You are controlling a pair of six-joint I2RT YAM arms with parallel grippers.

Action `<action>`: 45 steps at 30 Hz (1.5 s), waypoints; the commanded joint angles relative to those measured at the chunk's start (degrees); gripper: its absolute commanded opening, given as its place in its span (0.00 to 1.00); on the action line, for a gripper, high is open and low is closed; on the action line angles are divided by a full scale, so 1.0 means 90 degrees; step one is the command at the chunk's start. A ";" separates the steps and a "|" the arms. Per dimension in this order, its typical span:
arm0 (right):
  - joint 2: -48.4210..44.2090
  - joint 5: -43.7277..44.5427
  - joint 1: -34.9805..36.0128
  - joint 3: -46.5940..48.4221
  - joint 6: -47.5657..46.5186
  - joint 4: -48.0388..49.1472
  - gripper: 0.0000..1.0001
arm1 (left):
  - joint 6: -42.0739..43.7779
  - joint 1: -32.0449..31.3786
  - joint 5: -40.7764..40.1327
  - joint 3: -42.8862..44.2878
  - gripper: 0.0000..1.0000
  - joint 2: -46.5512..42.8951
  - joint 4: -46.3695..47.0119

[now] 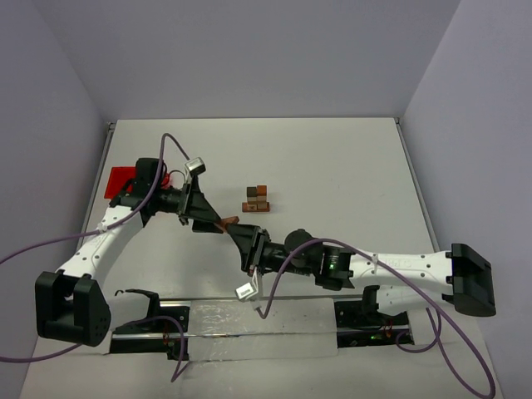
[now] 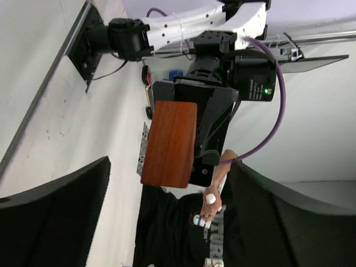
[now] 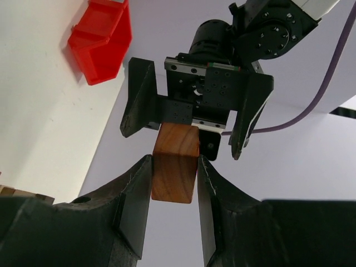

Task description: Build the wood block tower

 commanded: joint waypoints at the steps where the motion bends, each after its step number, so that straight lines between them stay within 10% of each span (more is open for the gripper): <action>1: -0.0172 0.0225 -0.0046 0.0575 0.0746 -0.0826 0.10 | 0.0209 0.0412 0.0836 0.0202 0.97 -0.0023 0.0207; 15: -0.0013 -0.1959 -0.2393 0.3214 0.3999 -0.4953 0.07 | 0.6410 0.2074 -0.0819 0.2505 0.99 0.0766 -0.4321; 34: 0.1973 -0.6014 -0.5048 0.5807 0.6040 -0.6683 0.05 | 0.7028 0.2083 -0.1183 0.2729 0.99 0.1140 -0.4703; 45: 0.2365 -0.6442 -0.5361 0.5043 0.6442 -0.5675 0.03 | 0.7591 0.2075 -0.1352 0.3326 0.99 0.1564 -0.5140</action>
